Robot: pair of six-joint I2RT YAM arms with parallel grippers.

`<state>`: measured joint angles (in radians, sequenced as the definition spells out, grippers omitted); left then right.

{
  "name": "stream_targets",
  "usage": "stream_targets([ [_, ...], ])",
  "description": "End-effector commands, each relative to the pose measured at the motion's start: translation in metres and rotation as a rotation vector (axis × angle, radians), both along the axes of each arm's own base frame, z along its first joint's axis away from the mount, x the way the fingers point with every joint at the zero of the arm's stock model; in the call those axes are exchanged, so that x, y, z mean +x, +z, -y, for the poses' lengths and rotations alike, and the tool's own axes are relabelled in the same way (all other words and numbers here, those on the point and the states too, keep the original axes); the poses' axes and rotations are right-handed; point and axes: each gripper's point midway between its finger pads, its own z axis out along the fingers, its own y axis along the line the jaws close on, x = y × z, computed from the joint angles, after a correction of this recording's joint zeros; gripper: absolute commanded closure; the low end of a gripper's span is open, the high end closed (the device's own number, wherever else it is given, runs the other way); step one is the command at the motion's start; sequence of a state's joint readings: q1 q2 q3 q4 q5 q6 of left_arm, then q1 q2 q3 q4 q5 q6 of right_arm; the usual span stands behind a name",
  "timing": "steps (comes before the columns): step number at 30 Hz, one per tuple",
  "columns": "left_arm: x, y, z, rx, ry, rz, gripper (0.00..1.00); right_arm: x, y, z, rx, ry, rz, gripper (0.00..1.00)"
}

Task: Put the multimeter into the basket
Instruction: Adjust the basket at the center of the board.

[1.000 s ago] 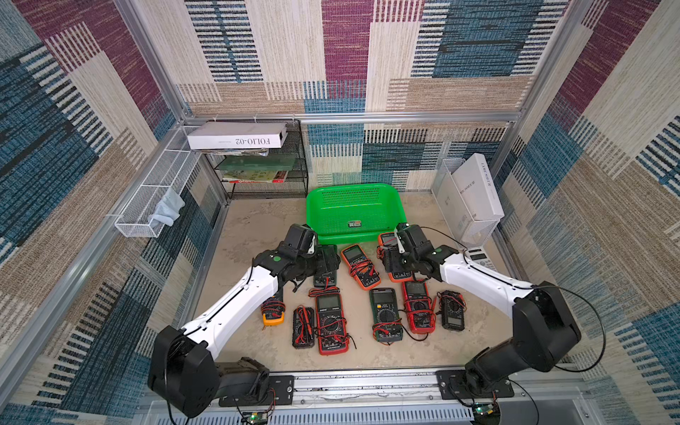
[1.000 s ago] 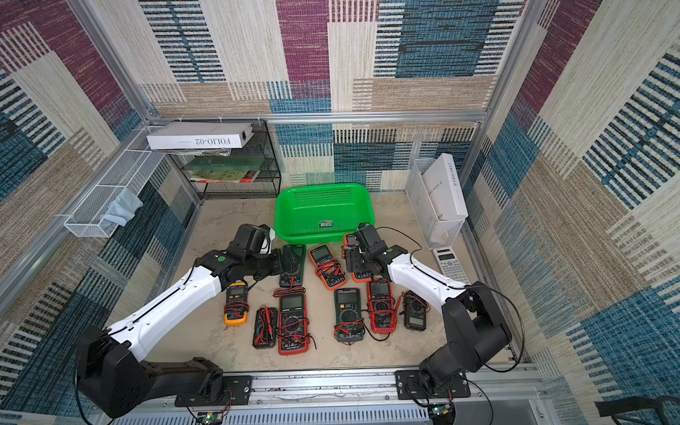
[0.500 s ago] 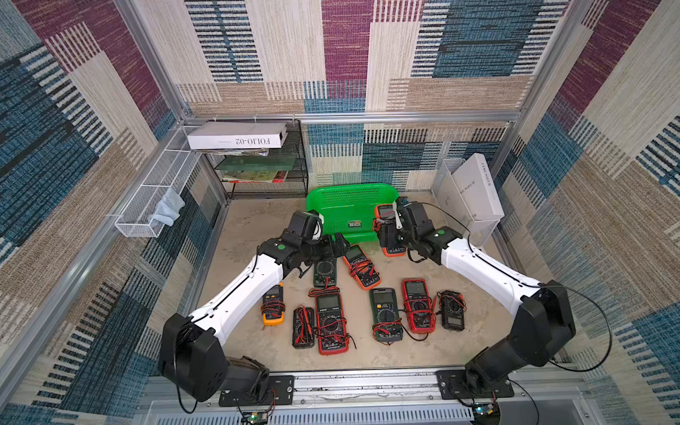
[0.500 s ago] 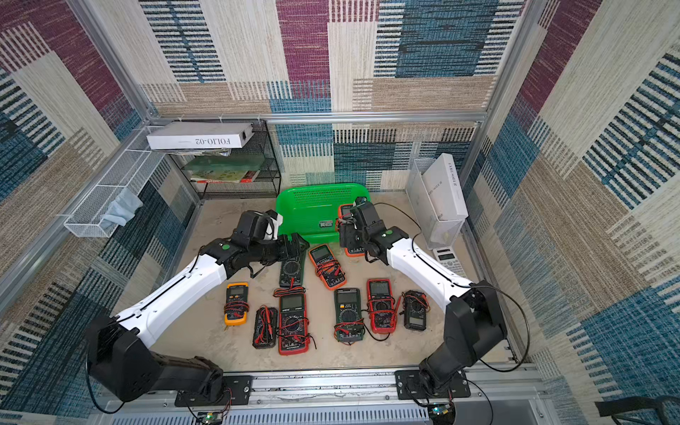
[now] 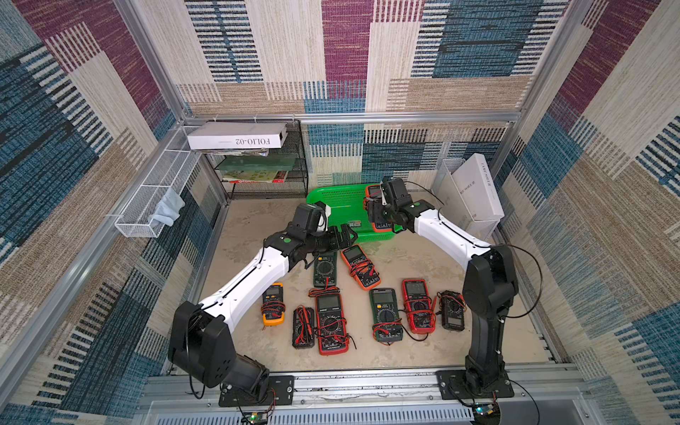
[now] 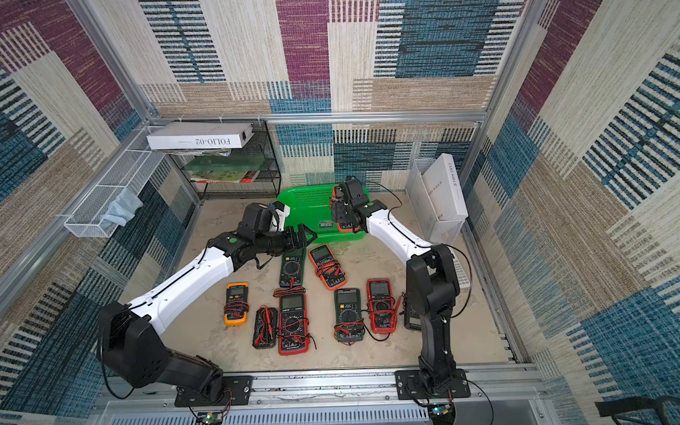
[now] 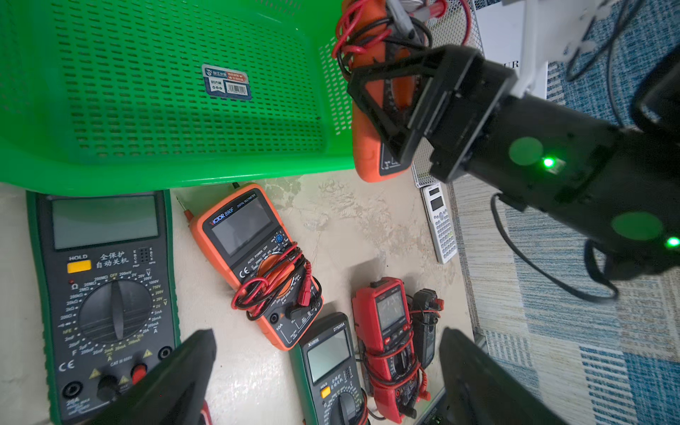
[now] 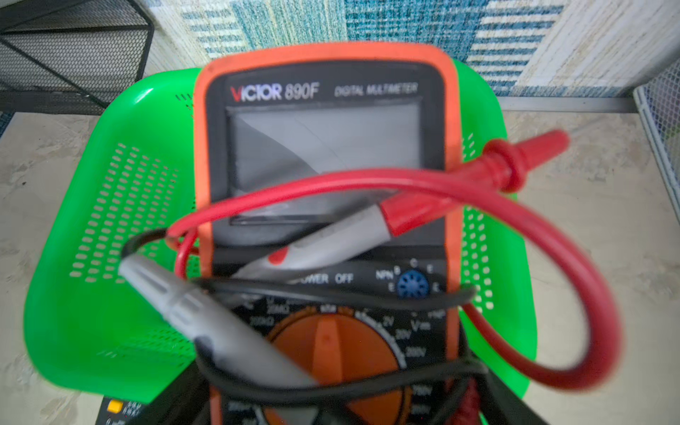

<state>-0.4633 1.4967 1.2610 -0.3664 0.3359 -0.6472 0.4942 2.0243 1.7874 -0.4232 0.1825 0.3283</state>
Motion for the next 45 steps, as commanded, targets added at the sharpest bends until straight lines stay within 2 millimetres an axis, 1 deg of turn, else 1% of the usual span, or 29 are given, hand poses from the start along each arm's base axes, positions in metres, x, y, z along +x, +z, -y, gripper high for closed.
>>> stream_targets([
  [1,0.004,0.002,0.002,-0.001,-0.008,0.014,0.00,0.023,0.004,0.000,-0.005,-0.002,0.040,0.31],
  [5,0.005,-0.003,0.003,0.008,-0.007,0.000,0.00,0.044,-0.014,0.004,-0.009,0.001,0.011,0.31],
  [7,0.005,-0.006,0.003,0.012,-0.007,-0.009,0.00,0.053,-0.025,0.005,-0.012,0.004,-0.009,0.30],
  [10,0.006,-0.008,0.003,0.012,-0.005,-0.015,0.00,0.064,-0.037,0.008,-0.018,0.006,-0.028,0.30],
  [12,0.005,-0.011,0.003,0.014,-0.005,-0.022,0.00,0.068,-0.044,0.008,-0.025,0.009,-0.039,0.30],
  [16,0.005,-0.013,0.003,0.016,-0.003,-0.027,0.00,0.072,-0.059,0.008,-0.035,0.015,-0.063,0.30],
  [21,0.004,-0.016,0.002,0.016,-0.001,-0.039,0.00,0.068,-0.082,0.007,-0.049,0.018,-0.107,0.29],
  [24,0.002,-0.018,0.001,0.017,0.001,-0.046,0.00,0.063,-0.092,0.010,-0.066,0.014,-0.129,0.29],
  [32,-0.005,-0.021,-0.002,0.018,0.006,-0.050,0.00,0.046,-0.099,0.022,-0.087,-0.007,-0.145,0.29],
  [42,-0.012,-0.027,-0.005,0.018,0.008,-0.065,0.00,0.020,-0.107,0.043,-0.100,-0.050,-0.166,0.27],
  [45,-0.013,-0.028,-0.006,0.017,0.014,-0.066,0.00,0.017,-0.109,0.048,-0.084,-0.080,-0.175,0.24],
])
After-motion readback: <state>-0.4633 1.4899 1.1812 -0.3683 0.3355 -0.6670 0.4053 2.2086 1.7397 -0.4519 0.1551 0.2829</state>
